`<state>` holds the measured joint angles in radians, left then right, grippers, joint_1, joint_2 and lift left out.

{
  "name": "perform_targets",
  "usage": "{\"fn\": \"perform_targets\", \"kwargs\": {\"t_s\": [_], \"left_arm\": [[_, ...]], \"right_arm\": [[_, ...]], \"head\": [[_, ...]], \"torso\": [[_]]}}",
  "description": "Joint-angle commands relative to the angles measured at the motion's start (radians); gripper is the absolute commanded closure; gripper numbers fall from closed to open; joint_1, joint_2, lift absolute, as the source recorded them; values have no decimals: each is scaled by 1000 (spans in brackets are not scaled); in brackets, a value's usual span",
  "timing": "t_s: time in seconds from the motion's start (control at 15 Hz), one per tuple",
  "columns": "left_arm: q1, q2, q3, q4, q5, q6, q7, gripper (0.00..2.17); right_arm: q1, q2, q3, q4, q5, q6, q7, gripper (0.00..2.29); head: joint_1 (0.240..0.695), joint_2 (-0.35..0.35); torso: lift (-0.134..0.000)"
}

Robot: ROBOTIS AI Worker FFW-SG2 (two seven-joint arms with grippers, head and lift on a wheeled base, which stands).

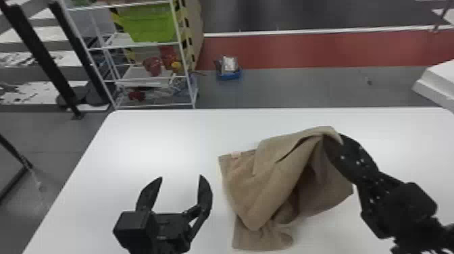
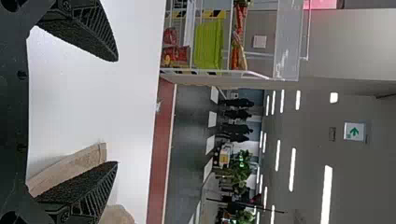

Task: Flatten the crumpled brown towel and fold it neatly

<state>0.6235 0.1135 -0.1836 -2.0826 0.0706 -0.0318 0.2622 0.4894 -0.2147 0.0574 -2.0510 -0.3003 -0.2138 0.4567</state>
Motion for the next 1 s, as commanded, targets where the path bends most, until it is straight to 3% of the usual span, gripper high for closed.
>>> {"fn": "perform_targets", "kwargs": {"t_s": [0.0,0.27,0.47,0.67,0.8,0.93], "left_arm": [[1,0,1,-1,0,0,0,93],[-2,0,1,2,0,0,0,93],[-2,0,0,2,0,4,0,93],[-2,0,1,4,-2,4,0,93],[-2,0,1,2,-3,7,0,93],[1,0,1,1,-9,7,2,93]], "right_arm": [[1,5,-47,-11,-37,-14,-1,1413],[11,12,-136,-11,-155,-54,16,1413],[6,11,-159,-21,-161,-17,39,1413],[-25,17,-71,-5,-63,87,79,1413],[-58,17,-10,9,-59,87,82,1413],[-78,17,35,8,-91,66,137,1413]], "head": [[695,86],[695,32],[695,-19],[695,-19],[695,41],[695,78]], "torso": [[-124],[-124],[-124],[-124],[-124],[-124]]}}
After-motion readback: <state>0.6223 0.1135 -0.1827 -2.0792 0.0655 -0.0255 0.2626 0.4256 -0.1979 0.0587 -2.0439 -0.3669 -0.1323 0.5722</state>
